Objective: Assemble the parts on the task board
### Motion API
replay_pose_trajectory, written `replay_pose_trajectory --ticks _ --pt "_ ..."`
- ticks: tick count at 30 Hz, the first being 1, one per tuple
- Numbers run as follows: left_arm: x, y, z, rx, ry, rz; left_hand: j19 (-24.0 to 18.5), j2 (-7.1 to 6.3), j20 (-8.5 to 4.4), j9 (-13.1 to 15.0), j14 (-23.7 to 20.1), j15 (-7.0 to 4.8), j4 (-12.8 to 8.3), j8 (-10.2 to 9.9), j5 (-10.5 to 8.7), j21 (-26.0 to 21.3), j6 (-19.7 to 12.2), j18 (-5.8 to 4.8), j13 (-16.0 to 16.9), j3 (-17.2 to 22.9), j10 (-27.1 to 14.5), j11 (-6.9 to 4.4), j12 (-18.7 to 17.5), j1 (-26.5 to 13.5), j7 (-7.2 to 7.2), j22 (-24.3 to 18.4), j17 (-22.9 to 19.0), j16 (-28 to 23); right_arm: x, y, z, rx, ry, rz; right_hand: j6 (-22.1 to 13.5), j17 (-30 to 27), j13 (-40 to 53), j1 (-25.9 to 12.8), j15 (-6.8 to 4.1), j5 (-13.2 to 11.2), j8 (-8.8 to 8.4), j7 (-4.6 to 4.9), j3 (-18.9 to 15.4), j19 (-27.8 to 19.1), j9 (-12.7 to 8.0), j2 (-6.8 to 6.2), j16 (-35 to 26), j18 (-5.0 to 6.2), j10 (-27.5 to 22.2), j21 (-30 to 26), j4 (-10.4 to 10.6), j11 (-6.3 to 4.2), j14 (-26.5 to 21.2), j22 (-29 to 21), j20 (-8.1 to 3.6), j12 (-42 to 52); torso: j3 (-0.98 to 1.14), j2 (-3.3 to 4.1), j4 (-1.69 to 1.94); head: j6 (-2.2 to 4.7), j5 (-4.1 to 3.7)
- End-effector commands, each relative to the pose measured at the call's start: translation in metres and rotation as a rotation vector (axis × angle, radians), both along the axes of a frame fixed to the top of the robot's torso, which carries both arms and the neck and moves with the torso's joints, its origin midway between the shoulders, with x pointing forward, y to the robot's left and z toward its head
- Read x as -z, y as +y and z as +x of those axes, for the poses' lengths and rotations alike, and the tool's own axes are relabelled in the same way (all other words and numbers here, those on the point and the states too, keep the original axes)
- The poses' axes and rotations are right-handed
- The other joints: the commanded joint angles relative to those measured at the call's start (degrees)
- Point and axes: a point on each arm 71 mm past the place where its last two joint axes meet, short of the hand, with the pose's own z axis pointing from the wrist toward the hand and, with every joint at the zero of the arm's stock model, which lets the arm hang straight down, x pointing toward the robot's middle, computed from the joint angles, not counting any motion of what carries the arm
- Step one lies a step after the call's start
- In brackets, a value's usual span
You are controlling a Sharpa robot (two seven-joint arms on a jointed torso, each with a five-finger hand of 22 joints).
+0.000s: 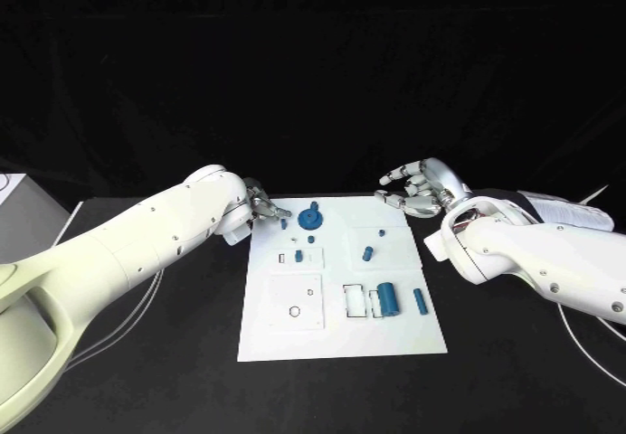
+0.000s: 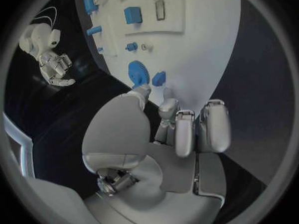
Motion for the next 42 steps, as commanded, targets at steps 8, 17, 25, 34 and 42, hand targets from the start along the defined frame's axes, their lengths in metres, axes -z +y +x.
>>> replay_pose_trajectory --ticks 8,17,25,34,42 --pt "0.0007 -0.0035 -0.0011 0.034 0.023 0.005 -0.1 -0.6 0.13 0.0 6.1 0.18 0.1 0.6 0.27 -0.2 0.5 0.14 0.0 1.2 -0.4 -0.26 0.4 0.1 -0.14 0.1 15.1 0.2 -0.0017 0.001 -0.0003 -0.012 -0.019 -0.01 -0.5 14.3 15.1 -0.4 0.07 0.3 0.27 0.06 0.3 5.6 0.0 -0.06 0.1 -0.59 6.0 -0.1 -0.1 0.1 5.8 14.5 0.11 0.1 0.0 0.04 -0.09 -0.18 0.16" --pt "0.0016 -0.0041 -0.0017 0.041 0.03 0.006 0.0 -0.88 0.05 0.1 6.1 0.08 0.0 0.9 0.33 -0.1 0.7 0.12 0.0 2.4 -0.4 -0.38 0.5 0.4 -0.28 0.2 15.1 0.2 -0.0016 0.0008 -0.0001 -0.01 -0.018 -0.011 -0.5 14.3 15.1 -0.4 0.07 0.3 0.27 0.06 0.3 5.6 0.0 -0.06 0.1 -0.59 6.0 -0.1 -0.1 0.1 5.8 14.5 0.11 0.1 0.04 0.08 -0.05 -0.31 0.19" --pt "0.0021 -0.0047 -0.0021 0.043 0.033 0.003 0.0 -0.99 -0.02 0.2 6.1 0.01 0.0 1.1 0.36 -0.1 0.8 0.12 0.0 3.3 -0.3 -0.46 0.5 0.6 -0.37 0.2 15.1 0.2 -0.0014 0.0009 0.0003 -0.009 -0.017 -0.011 -0.5 14.3 15.1 -0.4 0.07 0.3 0.27 0.06 0.3 5.6 0.0 -0.06 0.1 -0.59 6.0 -0.1 -0.1 0.1 5.8 14.5 0.11 0.1 0.04 0.07 -0.1 -0.42 0.26" --pt "0.0023 -0.0072 -0.0032 0.05 0.042 -0.011 0.1 -2.18 -0.39 1.0 6.1 -0.37 0.0 2.5 0.33 -0.1 1.0 0.09 0.0 9.3 -0.1 -0.91 0.7 1.5 -0.83 0.4 15.1 0.2 -0.0012 0.0017 0.001 -0.01 -0.016 -0.012 -0.5 14.3 15.1 -0.4 0.07 0.3 0.27 0.06 0.3 5.6 0.0 -0.06 0.1 -0.59 6.0 -0.1 -0.1 0.1 5.8 14.5 0.11 0.1 0.03 0.06 -0.06 -0.52 0.22" --pt "0.0026 -0.0079 -0.0041 0.052 0.052 -0.026 0.3 -4.29 -0.94 2.8 6.1 -0.94 -0.2 4.5 0.31 0.1 1.1 0.02 0.0 20.0 0.4 -1.6 1.1 2.5 -1.55 0.8 15.1 0.2 -0.001 0.0021 0.0015 -0.01 -0.015 -0.012 -0.4 14.2 15.1 -0.4 0.07 0.3 0.34 0.05 0.3 5.6 0.0 -0.05 0.0 -0.57 6.0 -0.1 -0.1 0.09 5.8 14.4 0.11 0.1 0.02 0.11 -0.07 -0.58 0.22"
